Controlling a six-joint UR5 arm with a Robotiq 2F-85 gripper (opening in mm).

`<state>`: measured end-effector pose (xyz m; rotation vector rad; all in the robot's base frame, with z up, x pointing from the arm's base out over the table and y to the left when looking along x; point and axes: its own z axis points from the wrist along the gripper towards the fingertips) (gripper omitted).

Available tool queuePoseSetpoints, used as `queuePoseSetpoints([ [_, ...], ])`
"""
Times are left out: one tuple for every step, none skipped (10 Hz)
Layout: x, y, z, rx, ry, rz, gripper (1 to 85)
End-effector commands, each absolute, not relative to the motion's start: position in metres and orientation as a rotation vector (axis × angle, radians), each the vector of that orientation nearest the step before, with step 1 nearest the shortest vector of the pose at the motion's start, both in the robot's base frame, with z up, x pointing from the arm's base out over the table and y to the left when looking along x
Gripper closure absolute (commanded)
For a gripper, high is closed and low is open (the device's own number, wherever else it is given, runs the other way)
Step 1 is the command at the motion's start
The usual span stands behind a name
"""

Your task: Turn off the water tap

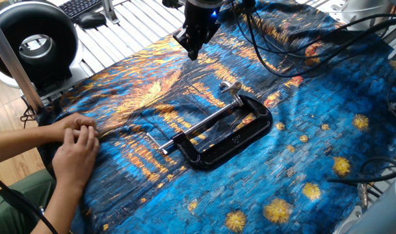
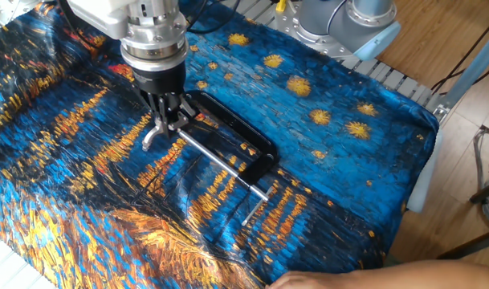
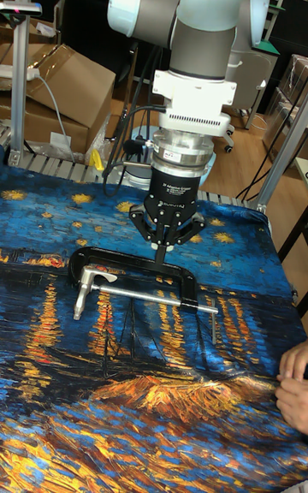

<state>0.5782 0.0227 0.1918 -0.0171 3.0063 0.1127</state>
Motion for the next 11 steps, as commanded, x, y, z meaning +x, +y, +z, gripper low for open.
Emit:
queuePoseSetpoints([
  [0.552,0.016,0.191,-0.088,3.105,0.079,84.3],
  [0.538,0.017,0.191,-0.101,3.159,0.09,84.3],
  [0.538,0.019,0.191,-0.116,3.156,0.104,84.3],
  [0.538,0.022,0.191,-0.114,3.156,0.119,84.3],
  [0.54,0.033,0.192,-0.08,3.148,0.186,84.3],
  [0.546,0.032,0.188,-0.084,3.124,0.171,84.3],
  [0.552,0.034,0.171,-0.104,3.102,0.15,84.3],
  [0.552,0.032,0.158,-0.121,3.102,0.152,84.3],
  [0.552,0.022,0.143,-0.156,3.096,0.137,84.3],
  [0.549,0.012,0.129,-0.202,3.096,0.129,84.3],
  [0.548,0.006,0.115,-0.235,3.081,0.145,84.3],
])
